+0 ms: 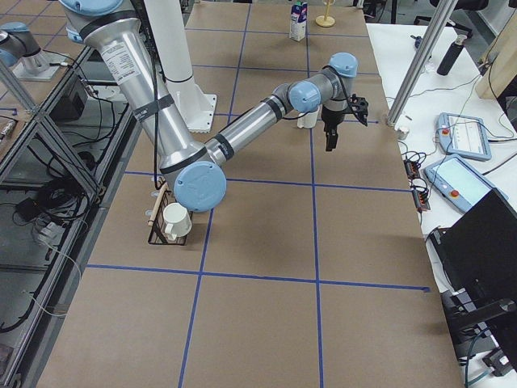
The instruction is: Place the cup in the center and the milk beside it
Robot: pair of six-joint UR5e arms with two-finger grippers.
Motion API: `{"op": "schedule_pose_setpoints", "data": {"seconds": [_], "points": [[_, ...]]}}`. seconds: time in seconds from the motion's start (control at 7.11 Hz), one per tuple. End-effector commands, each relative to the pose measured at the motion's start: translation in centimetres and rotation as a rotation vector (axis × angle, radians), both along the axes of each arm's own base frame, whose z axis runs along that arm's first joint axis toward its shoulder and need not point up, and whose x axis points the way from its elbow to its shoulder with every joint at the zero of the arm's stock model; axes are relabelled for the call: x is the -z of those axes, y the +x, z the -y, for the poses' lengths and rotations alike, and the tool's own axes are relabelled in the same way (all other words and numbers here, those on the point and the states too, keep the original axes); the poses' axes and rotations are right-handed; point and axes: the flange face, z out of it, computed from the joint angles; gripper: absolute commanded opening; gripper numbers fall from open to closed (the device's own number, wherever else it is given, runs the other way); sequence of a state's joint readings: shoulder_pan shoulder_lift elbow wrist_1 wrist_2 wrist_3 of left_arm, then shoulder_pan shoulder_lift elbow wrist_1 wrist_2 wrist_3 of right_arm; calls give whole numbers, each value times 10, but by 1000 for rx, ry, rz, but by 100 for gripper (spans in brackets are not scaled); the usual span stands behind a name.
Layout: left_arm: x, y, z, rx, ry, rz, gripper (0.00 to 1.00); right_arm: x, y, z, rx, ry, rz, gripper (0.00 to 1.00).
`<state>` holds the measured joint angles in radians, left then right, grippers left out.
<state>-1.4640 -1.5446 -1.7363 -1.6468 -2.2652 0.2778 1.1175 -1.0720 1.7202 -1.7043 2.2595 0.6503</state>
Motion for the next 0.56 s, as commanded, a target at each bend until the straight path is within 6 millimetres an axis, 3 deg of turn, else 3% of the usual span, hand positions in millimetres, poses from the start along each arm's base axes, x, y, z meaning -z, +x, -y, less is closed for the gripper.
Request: {"op": "schedule_pose_setpoints", "data": {"seconds": [0.0, 0.42], "points": [[-11, 14, 13, -24, -5, 3, 98, 1, -6, -1, 8, 4, -3, 100], [-31, 26, 28, -37, 7, 0, 98, 2, -6, -1, 7, 6, -3, 100]]}}
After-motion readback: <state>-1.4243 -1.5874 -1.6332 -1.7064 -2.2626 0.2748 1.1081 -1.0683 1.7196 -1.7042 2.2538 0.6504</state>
